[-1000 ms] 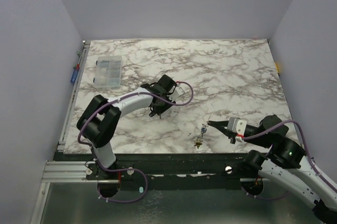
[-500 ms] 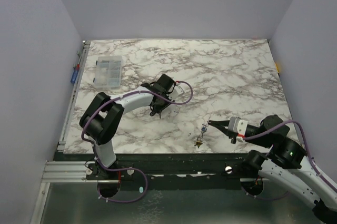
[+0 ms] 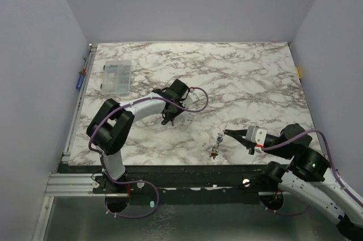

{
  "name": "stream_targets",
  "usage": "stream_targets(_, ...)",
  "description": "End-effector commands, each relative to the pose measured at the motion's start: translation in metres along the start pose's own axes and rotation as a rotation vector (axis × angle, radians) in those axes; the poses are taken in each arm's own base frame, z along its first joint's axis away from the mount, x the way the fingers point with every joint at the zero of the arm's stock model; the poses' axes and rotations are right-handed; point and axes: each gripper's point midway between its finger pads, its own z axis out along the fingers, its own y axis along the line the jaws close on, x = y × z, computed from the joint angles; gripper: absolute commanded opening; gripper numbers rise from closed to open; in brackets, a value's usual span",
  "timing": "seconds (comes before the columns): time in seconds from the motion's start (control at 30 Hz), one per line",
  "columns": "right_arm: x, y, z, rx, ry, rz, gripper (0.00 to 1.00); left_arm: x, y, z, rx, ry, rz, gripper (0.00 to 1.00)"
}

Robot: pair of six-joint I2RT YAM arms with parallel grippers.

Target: Put the keys on the keyring

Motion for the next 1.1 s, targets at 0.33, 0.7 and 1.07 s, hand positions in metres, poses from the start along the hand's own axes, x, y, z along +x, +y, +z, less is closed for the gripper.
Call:
stream_targets(0.33,-0.022,-0.006,-0.005,0.016,-0.062,-0.01,0.01,-0.039,0.013,-0.045,-0.048,-0.14,-0.172,0.0)
stream_targets(0.7,-0.021,-0.005,0.003,0.003,-0.074,-0.011,0.01,-0.065,0.042,-0.094,-0.216,-0.276,-0.521,0.0)
stream_targets(1.07,-0.019,-0.004,0.015,-0.021,-0.079,-0.005,0.01,-0.029,0.057,-0.101,-0.383,-0.122,-0.673,0.0)
